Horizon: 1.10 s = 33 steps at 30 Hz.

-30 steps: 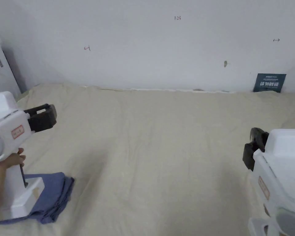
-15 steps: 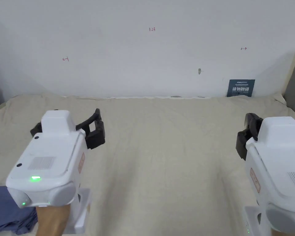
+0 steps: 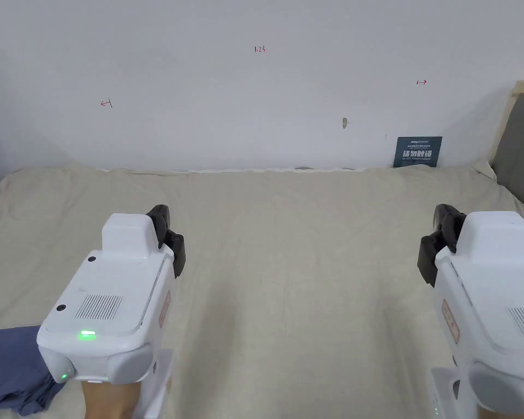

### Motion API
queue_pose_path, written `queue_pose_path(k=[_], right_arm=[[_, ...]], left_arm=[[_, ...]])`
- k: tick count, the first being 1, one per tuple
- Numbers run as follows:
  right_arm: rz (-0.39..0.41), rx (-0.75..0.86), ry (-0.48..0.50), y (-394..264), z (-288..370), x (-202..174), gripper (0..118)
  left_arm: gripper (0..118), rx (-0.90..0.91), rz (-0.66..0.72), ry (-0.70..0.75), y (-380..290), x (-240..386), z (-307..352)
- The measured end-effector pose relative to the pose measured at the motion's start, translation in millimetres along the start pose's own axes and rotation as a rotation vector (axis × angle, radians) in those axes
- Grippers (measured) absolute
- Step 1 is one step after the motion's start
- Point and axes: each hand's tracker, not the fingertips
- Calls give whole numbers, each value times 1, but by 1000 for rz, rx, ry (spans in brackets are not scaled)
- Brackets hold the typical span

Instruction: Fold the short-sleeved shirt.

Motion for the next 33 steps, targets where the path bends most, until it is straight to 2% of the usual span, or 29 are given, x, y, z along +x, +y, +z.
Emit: queue_pose_path(k=[1, 33], right_arm=[[0, 1, 2, 0, 0, -1, 2], [1, 3, 15, 1, 3, -9, 2]], left_arm=[[0, 2, 0, -3, 5, -1, 34], [0, -5, 0, -7, -2, -9, 42]])
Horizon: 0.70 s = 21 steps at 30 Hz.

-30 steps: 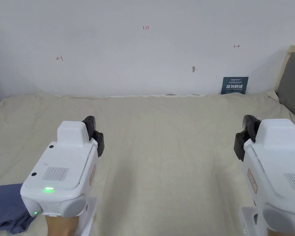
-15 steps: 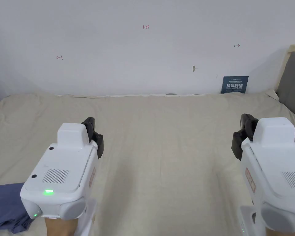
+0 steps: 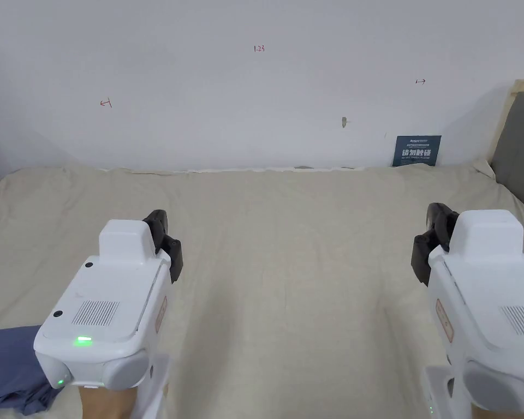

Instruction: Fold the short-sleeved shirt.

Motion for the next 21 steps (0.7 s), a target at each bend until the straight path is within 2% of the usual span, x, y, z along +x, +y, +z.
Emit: queue_pose_path(k=[21], right_arm=[[5, 5, 3, 1, 3, -1, 2]], left_arm=[[0, 1, -12, -5, -2, 0, 1]])
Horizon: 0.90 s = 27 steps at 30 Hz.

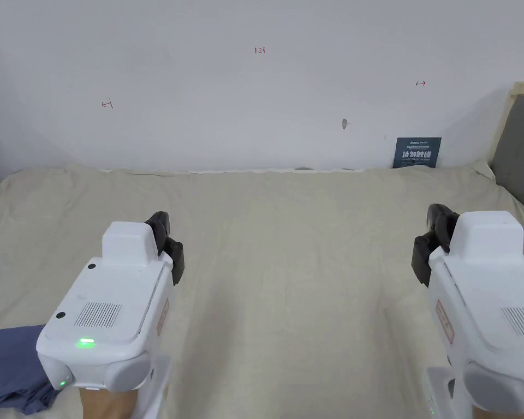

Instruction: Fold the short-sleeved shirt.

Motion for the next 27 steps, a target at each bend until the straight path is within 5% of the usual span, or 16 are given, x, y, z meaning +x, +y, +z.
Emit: queue_pose_path(k=[14, 15, 17, 18, 19, 22, 27], right_arm=[[3, -5, -1, 0, -1, -2, 2], [2, -4, 0, 0, -1, -2, 6], [3, -9, 3, 0, 0, -1, 35], [4, -17, 9, 0, -1, -1, 48], [2, -22, 14, -1, -1, 0, 69], [3, -22, 3, -1, -1, -2, 116], [-1, -7, -5, -3, 0, -3, 118]], left_arm=[[0, 4, -3, 10, 1, -1, 1], [0, 7, -3, 14, 0, -1, 1], [2, 13, 0, 23, -1, -2, 0], [7, 12, 1, 27, -1, -2, -1], [29, 9, 3, 32, -2, -2, -2], [113, -5, 10, 24, -3, -4, -7], [118, 14, 0, 35, -4, -4, -3]])
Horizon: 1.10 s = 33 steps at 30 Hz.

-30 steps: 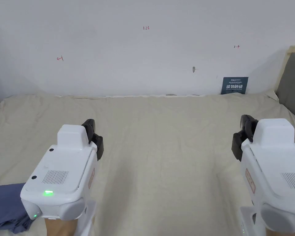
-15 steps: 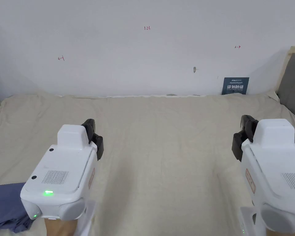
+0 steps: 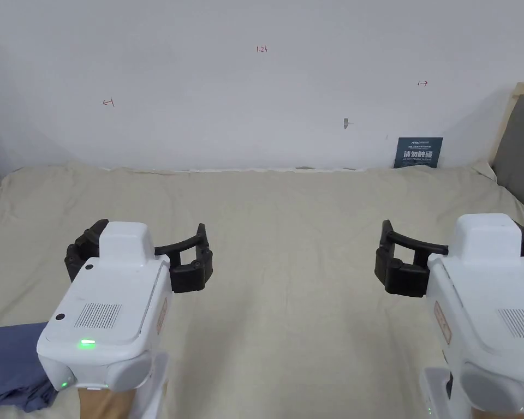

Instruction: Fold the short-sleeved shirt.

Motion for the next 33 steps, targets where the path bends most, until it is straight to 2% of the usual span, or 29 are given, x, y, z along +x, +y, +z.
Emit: queue_pose_path(k=[33], right_arm=[[3, 1, 3, 1, 1, -6, 118]], left_arm=[[118, 5, -3, 16, 1, -1, 5]])
